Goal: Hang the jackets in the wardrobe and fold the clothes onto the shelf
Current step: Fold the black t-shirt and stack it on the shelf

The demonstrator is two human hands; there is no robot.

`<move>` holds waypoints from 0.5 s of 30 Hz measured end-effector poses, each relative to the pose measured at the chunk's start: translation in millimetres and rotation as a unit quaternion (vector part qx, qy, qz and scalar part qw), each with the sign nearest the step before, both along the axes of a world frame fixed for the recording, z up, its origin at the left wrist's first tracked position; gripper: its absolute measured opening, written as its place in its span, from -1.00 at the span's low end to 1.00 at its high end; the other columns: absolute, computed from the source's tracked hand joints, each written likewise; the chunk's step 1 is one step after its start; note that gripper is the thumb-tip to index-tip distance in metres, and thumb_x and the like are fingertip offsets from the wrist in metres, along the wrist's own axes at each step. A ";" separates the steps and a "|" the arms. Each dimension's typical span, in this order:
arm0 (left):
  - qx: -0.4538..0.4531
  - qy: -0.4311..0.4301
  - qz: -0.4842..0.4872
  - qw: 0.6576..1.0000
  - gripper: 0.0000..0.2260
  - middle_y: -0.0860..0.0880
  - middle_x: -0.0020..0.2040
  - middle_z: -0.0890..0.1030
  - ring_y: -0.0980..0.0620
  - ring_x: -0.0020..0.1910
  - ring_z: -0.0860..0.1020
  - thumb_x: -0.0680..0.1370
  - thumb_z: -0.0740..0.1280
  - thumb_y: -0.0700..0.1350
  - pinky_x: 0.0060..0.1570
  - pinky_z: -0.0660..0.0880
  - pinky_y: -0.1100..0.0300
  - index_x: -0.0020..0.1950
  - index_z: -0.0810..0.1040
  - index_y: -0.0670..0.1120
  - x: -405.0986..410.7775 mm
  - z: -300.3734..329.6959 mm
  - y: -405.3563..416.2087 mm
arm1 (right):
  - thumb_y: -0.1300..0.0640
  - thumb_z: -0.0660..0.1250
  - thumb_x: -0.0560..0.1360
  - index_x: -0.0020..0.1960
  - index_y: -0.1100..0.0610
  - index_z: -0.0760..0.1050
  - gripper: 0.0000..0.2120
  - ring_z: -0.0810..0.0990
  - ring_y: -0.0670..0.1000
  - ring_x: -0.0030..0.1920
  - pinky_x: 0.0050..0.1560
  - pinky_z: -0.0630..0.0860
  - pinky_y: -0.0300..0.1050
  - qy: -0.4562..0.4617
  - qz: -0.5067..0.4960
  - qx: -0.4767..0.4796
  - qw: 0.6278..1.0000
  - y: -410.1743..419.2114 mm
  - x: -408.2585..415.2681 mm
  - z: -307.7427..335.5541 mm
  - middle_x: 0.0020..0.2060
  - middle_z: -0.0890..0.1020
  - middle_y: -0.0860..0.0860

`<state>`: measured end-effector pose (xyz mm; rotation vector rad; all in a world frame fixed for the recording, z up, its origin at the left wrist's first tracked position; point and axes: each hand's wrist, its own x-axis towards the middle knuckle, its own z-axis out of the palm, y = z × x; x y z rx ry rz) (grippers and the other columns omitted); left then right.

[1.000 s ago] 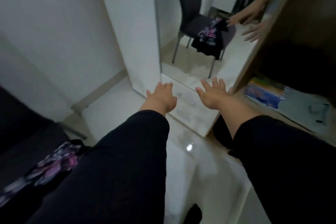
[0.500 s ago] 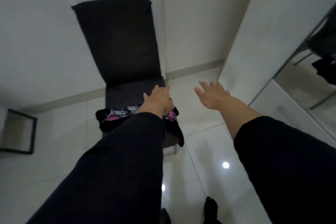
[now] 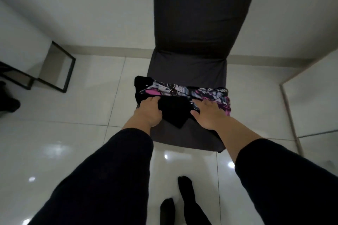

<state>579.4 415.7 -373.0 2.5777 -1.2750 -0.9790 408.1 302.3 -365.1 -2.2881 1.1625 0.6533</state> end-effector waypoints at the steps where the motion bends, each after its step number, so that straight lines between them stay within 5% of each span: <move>1: -0.003 0.001 0.009 1.000 -0.46 -0.16 0.44 0.30 -0.19 0.42 0.28 0.56 0.26 -0.11 0.37 0.29 -0.12 0.51 0.18 -0.10 7.0 -14.3 -0.2 | -0.13 0.03 0.63 0.56 -0.11 -0.05 -0.46 0.01 0.20 0.52 0.45 0.15 0.22 -0.004 0.017 0.001 1.000 -2.6 11.9 -14.3 0.54 0.05 0.08; 10: -0.012 0.039 0.078 0.996 -0.48 -0.11 0.55 0.06 -0.16 0.50 0.11 0.55 0.26 -0.18 0.42 0.23 -0.05 0.49 0.23 -0.01 17.4 -114.4 -6.6 | 0.18 0.34 0.48 0.51 -0.02 0.13 -0.32 0.17 0.13 0.49 0.41 0.26 0.17 -0.111 0.056 -0.066 0.990 -17.1 75.2 -116.0 0.53 0.11 0.04; 13: -0.015 -0.005 0.098 0.995 -0.50 -0.06 0.51 0.09 -0.14 0.43 0.14 0.52 0.30 -0.22 0.24 0.37 -0.04 0.43 0.26 0.01 15.2 -124.6 -13.8 | 0.10 0.40 0.45 0.50 -0.01 0.12 -0.28 0.20 0.15 0.44 0.30 0.37 0.16 -0.077 0.070 -0.087 0.991 -19.7 81.1 -130.7 0.47 0.21 0.04; 15: -0.018 -0.048 0.105 0.993 -0.51 -0.04 0.42 0.20 -0.13 0.33 0.27 0.50 0.33 -0.22 0.07 0.43 0.00 0.38 0.29 0.02 17.9 -126.7 -16.7 | 0.09 0.39 0.47 0.42 -0.01 0.30 -0.44 0.26 0.14 0.38 0.26 0.37 0.14 -0.087 0.065 -0.109 0.988 -20.4 84.0 -134.8 0.38 0.31 0.03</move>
